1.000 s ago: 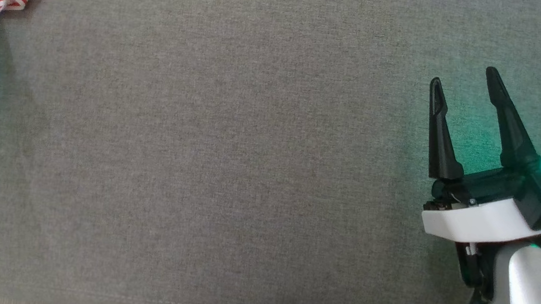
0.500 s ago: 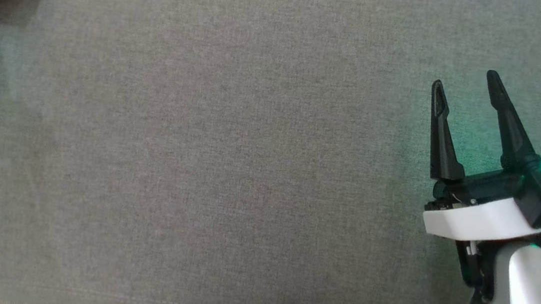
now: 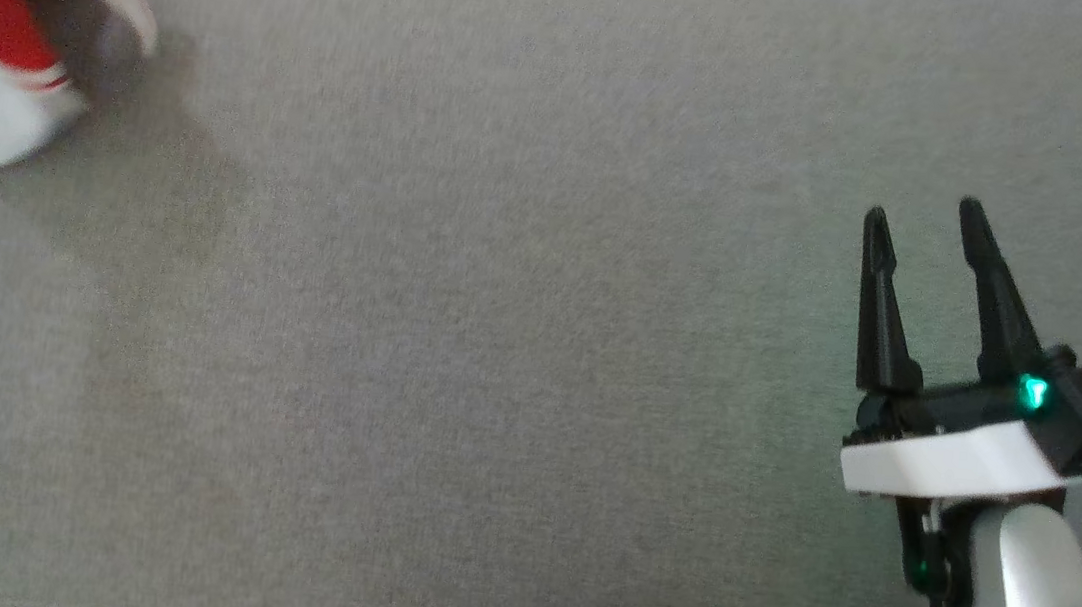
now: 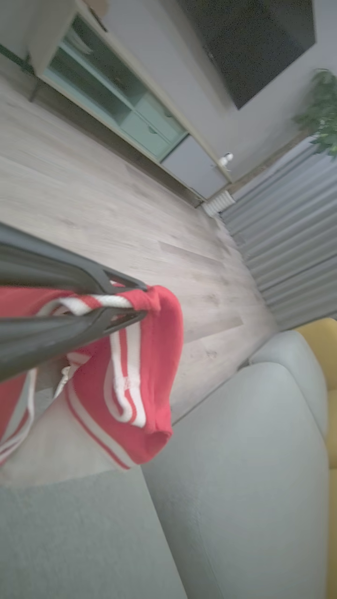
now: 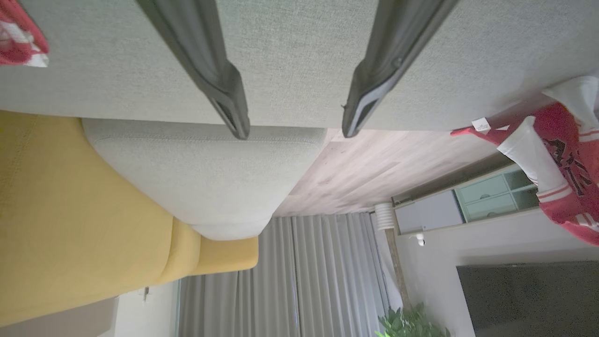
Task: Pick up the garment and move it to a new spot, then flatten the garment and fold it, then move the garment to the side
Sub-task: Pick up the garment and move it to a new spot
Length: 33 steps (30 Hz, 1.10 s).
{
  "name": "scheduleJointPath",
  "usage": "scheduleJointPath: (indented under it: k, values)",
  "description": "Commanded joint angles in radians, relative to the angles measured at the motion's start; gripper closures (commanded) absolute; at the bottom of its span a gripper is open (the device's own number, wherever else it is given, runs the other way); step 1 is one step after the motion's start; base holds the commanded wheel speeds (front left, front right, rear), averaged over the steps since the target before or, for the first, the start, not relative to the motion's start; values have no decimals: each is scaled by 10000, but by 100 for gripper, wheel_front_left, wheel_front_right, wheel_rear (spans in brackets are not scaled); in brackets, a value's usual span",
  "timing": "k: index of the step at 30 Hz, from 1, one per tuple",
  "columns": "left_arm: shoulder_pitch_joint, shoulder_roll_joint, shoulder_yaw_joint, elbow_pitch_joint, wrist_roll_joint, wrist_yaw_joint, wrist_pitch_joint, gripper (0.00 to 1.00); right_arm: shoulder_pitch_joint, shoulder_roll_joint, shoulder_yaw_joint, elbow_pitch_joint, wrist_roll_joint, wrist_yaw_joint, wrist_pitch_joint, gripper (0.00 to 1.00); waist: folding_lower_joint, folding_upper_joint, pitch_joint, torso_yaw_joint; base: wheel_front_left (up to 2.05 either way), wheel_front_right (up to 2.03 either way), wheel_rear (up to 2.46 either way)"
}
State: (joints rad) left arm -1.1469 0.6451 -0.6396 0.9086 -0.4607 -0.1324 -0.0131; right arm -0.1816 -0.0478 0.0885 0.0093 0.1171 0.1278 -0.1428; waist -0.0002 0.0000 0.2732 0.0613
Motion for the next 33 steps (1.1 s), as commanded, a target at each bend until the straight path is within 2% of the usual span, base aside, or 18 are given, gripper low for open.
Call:
scheduleJointPath:
  k: [1,8,15,20,22,28,33]
  values:
    - [-644,561,247,-383,44,30,42,100,101,-24,178,-214,98,29,-140,0,2,0,-677,-383,0,0,0]
    - [-1098,91,-232,-2495,-290,21,886,100,433,-24,12,647,648,29,-649,0,2,0,-1797,-1120,0,0,0]
    - [-1263,-1045,-134,-4802,-1232,160,1442,100,644,-24,-66,1196,1012,29,-947,0,2,0,-2225,-1707,0,0,0]
    - [-946,-2146,180,-6245,-2087,891,1586,100,662,-24,-211,1429,1144,29,-1077,0,2,0,-2179,-1917,0,0,0]
    - [-608,-2410,241,-6662,-2320,1235,1642,100,616,-24,-215,1486,1182,29,-1110,0,2,0,-2058,-1984,0,0,0]
    - [1389,-2582,349,-6937,-2834,2107,1320,100,392,-24,-119,1677,1334,29,-1168,0,2,0,-1532,-2210,0,0,0]
    - [3253,-2372,645,-5802,-3270,2549,660,100,174,-24,-85,1780,1367,29,-1184,0,2,0,-989,-2395,0,0,0]
